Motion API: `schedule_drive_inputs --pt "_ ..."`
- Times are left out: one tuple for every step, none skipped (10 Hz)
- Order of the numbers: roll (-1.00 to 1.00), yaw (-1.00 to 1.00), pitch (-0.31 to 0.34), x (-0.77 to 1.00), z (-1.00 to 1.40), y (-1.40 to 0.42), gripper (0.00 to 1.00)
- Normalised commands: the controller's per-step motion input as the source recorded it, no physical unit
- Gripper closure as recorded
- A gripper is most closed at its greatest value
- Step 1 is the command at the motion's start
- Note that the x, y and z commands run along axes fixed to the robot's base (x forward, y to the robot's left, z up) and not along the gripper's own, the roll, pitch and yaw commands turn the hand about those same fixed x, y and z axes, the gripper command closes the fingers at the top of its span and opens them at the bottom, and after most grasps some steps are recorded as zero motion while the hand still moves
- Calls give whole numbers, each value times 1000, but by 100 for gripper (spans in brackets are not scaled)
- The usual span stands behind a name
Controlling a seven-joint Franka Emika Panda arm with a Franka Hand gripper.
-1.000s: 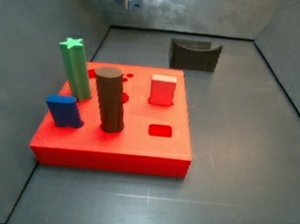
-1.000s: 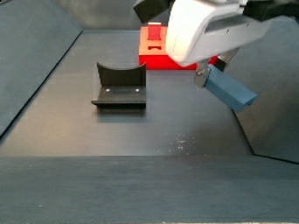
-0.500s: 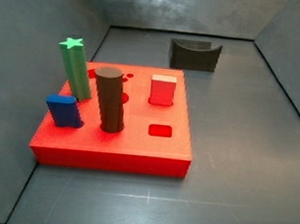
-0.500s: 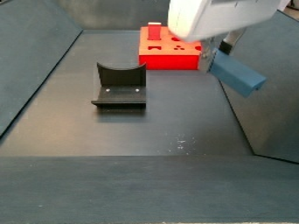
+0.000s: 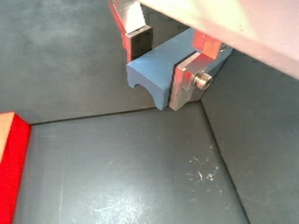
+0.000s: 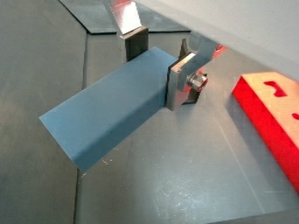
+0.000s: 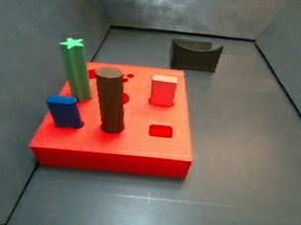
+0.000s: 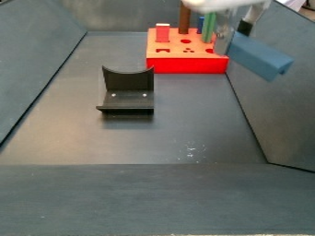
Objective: Pick up the arch object. Move up. Place the arch object on the fixture. Regrasp the arch object. Rotate the arch object. Move to above the board. Insert the arch object.
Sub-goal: Place the arch object on the fixture.
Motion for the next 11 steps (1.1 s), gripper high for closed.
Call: schedule_drive_inputs --pt "226 -1000 71 1000 111 -452 100" --pt "229 -1000 83 1000 101 -404 100" --pt "223 -1000 91 1000 97 -387 100" --pt "236 -1000 124 1000 90 -362 100" --pt "274 -1000 177 1000 84 -337 100" --pt "263 -842 209 1000 80 -316 100" --pt "226 -674 217 1000 77 -301 100" --pt "130 -315 229 1000 71 -263 100" --pt "91 -164 228 1000 66 -238 100" --pt "72 -94 210 1000 60 -218 100" --pt "62 -41 185 1000 53 -194 100"
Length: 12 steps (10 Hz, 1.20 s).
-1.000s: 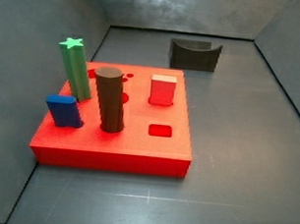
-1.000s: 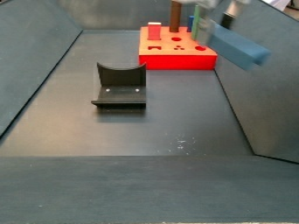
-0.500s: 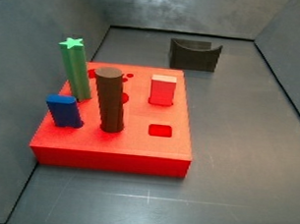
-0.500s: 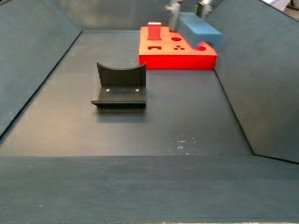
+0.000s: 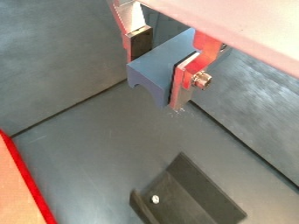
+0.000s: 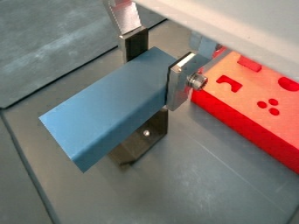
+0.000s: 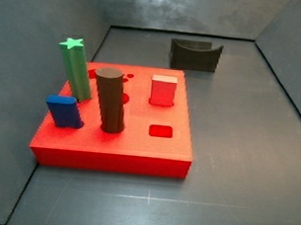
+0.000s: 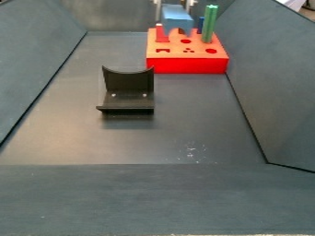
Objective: Pick up the arch object. Move up. Place the arch object on the fixture. Regrasp the arch object. Rotate the arch object. Move to above the board. Insert the arch object.
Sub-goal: Place the arch object on the fixture.
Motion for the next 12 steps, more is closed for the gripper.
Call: schedule_drive_inputs --pt "54 -9 175 1000 52 -180 100" --pt "48 11 166 1000 46 -164 100" --pt "42 22 161 1000 42 -147 100" --pt "-1000 -70 18 1000 -303 -110 100" --pt "-1000 -74 19 1000 -318 -71 100" --pt "-1000 -85 13 951 -202 3 100" --pt "-1000 -86 13 898 -145 8 100" --pt "-1000 -88 30 769 -75 17 100" --pt "-1000 -90 49 680 -44 28 100" --pt "-1000 -94 63 608 -24 37 100" --pt "-1000 -101 75 517 -29 39 100" --pt "-1000 -107 85 453 -25 42 100"
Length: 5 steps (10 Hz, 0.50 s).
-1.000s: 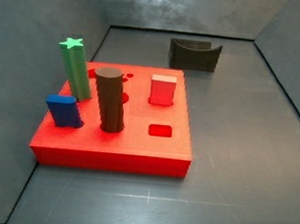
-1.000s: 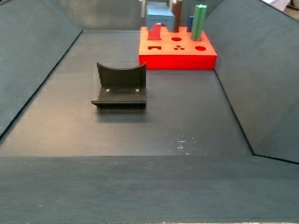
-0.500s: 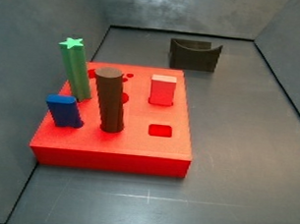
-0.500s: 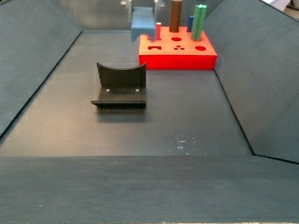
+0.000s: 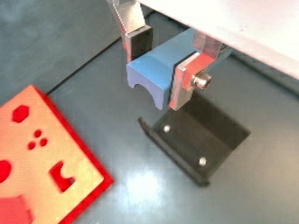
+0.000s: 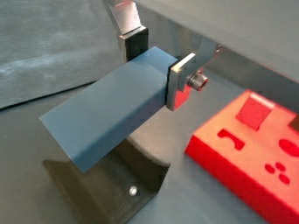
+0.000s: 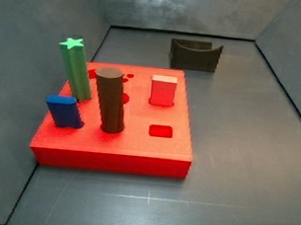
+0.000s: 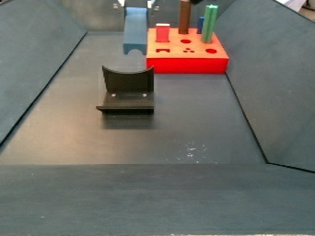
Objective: Pick up the arch object. Move up. Place the arch object on the fixture. Regrasp the arch object. Rotate the arch object. Move to above the board. Insert the arch object.
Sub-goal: Place the arch object on the fixture.
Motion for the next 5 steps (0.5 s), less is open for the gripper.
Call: schedule_drive_inputs --pt "-1000 -117 92 388 -21 45 100" --pt "-1000 -134 102 305 -22 48 100" --pt "-915 -139 98 245 -21 48 100" --pt "-691 -129 84 166 -20 49 100" --pt "-522 -122 73 108 -22 49 100"
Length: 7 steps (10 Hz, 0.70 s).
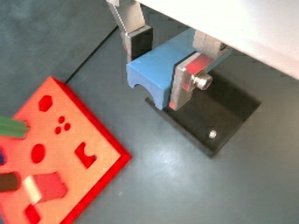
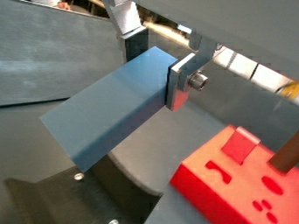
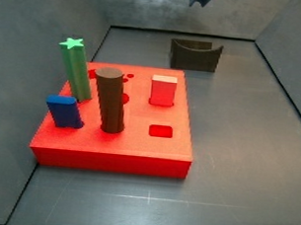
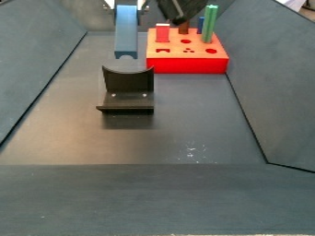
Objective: Pick up the arch object. Move up. Place the arch object on the fixture. Regrasp the arch object. Rotate the arch object. Move to above the board. Insert the arch object.
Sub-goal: Place the arch object on the fixture.
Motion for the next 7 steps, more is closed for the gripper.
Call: schedule_drive_inputs --pt "-408 -118 60 79 -22 52 100" --pt "-232 -106 31 62 -8 30 100" --pt "-1000 -99 164 126 -1000 131 100" --pt "-1000 -112 160 133 -1000 140 100" --pt "-1000 -129 174 141 -1000 141 100" --pt "-892 -169 182 170 -1000 135 100" --pt "-784 -180 163 178 -1000 136 100"
